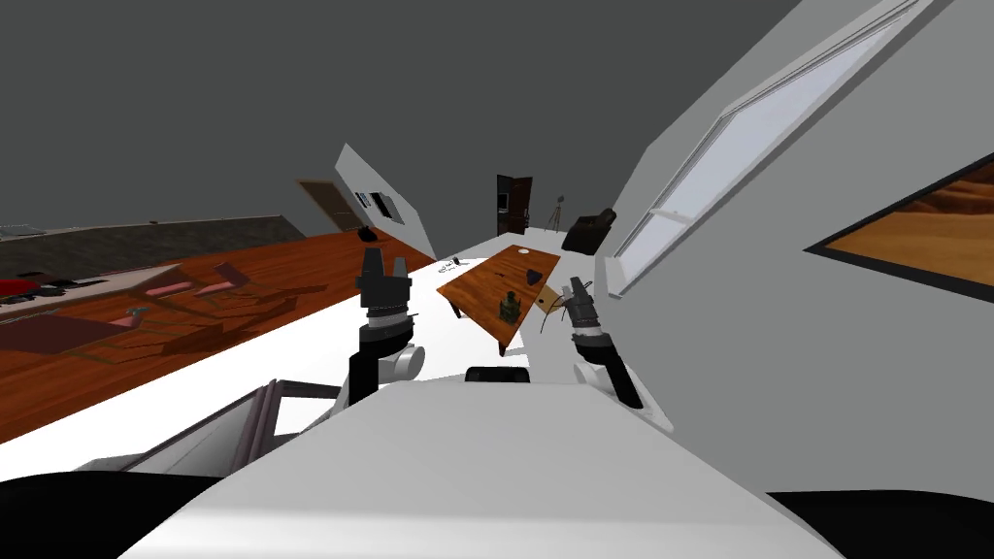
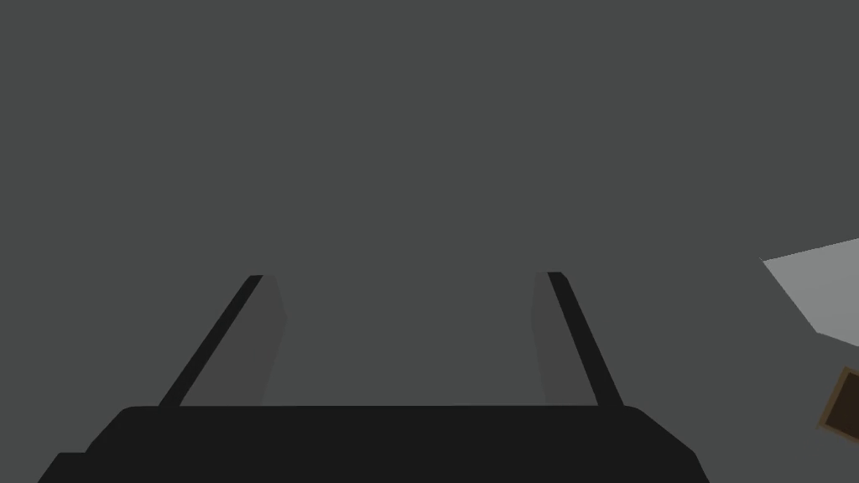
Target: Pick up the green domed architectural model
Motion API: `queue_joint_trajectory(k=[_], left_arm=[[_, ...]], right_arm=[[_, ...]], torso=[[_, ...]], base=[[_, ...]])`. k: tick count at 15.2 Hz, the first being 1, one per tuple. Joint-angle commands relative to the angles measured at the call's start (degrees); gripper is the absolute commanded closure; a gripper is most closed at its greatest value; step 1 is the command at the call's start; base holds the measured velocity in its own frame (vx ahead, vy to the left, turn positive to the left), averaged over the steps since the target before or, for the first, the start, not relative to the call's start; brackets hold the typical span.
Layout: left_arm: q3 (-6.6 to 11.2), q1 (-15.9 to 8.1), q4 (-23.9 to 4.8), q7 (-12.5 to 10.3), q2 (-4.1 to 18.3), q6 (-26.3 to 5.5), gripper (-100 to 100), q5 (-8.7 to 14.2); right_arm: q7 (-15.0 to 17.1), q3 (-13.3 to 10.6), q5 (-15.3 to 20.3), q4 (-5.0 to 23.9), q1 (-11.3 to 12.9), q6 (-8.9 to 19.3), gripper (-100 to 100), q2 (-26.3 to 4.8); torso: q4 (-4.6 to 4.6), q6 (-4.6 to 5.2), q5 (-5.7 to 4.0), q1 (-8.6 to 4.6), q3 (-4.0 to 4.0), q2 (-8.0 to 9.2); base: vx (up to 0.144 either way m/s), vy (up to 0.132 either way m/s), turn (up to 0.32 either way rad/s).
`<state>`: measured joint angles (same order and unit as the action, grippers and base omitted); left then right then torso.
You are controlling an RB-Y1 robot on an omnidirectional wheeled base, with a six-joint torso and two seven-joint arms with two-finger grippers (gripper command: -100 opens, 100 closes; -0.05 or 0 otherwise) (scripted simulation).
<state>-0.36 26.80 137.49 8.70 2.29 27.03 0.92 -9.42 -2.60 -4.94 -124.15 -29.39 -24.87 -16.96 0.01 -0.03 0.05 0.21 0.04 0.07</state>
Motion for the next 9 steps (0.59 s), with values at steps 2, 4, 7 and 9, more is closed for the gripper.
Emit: queue_joint_trajectory(k=[2, 4, 7, 9], left_arm=[[0.00, 0.0, 0.0, 0.0, 0.0, 0.0, 0, 0.0], [0.00, 0.0, 0.0, 0.0, 0.0, 0.0, 0, 0.0], [0.00, 0.0, 0.0, 0.0, 0.0, 0.0, 0, 0.0], [0.00, 0.0, 0.0, 0.0, 0.0, 0.0, 0, 0.0]], right_arm=[[-0.7, -1.7, -1.6, 1.6, 0.4, 2.3, -100, -4.0], [-1.1, -2.6, -2.7, 2.5, 0.6, 3.6, -100, -6.6], [-1.5, -3.6, -3.7, 3.5, 0.9, 5.0, -100, -9.8], [-1.9, -4.7, -4.9, 4.6, 1.1, 6.4, -100, -12.4]], torso=[[0.00, 0.02, 0.00, 0.00, 0.00, 0.00], [0.00, 0.02, 0.00, 0.01, 0.00, 0.00], [0.00, 0.00, 0.01, 0.04, 0.01, 0.02], [-0.01, 0.00, 0.01, 0.07, -0.02, -0.03]], base=[[-0.017, 0.057, 0.123], [-0.022, 0.062, 0.125], [-0.015, 0.062, 0.145], [-0.004, 0.073, 0.148]])
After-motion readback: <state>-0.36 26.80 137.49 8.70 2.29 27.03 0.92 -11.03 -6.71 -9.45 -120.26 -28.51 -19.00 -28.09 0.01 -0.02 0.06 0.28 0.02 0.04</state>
